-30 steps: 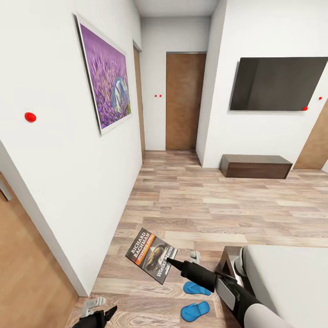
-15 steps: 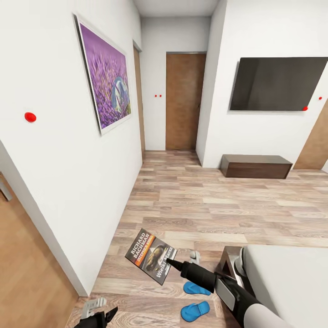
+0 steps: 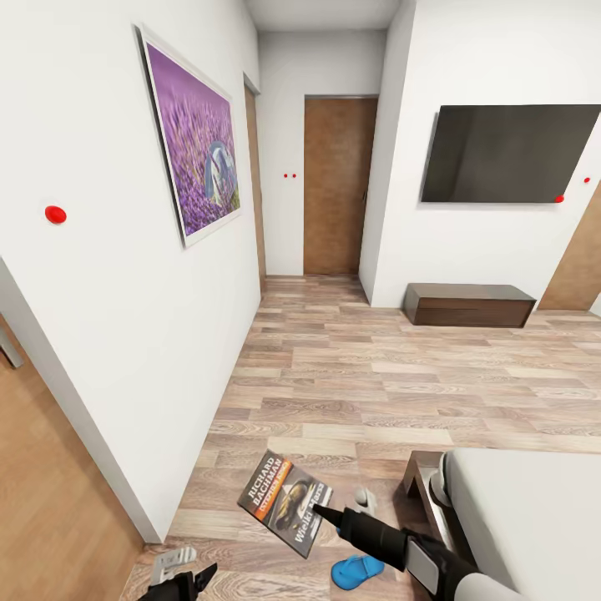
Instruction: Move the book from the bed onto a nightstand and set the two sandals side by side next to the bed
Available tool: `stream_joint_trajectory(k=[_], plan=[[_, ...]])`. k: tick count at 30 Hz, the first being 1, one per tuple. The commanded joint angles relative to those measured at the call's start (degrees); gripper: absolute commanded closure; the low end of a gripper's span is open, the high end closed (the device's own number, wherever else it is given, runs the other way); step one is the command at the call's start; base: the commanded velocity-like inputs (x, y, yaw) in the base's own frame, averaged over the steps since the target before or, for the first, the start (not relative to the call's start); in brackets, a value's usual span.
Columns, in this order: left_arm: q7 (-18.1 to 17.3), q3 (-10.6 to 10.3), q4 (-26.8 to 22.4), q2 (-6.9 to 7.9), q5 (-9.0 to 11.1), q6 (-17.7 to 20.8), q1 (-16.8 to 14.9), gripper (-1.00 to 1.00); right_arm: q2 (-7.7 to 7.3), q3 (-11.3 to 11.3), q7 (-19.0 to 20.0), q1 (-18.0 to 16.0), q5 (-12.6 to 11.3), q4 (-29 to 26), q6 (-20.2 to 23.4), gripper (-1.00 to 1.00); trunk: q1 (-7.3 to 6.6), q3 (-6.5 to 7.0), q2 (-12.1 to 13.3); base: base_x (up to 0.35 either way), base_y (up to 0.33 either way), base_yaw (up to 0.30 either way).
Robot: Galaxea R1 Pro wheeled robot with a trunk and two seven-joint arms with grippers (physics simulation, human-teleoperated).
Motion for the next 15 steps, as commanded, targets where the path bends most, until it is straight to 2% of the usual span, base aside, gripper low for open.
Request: stream_joint_trajectory(k=[1,15], plan=[[-0.08,0.43,0.07,0.00,-0.59,-0.34,-0.05,-1.00,-0.02,0.27,0.17,-0.05,-0.62,0.16,0.54,1.00,0.02,-0.10,-0.09,0.000,0.000,0.000],[-0.08,0.43,0.07,-0.04,-0.52,-0.34,0.45,-1.00,-0.03,0.27,0.43,-0.06,-0.47,0.63,0.51,1.00,0.02,0.50,-0.09,0.000,0.000,0.000]])
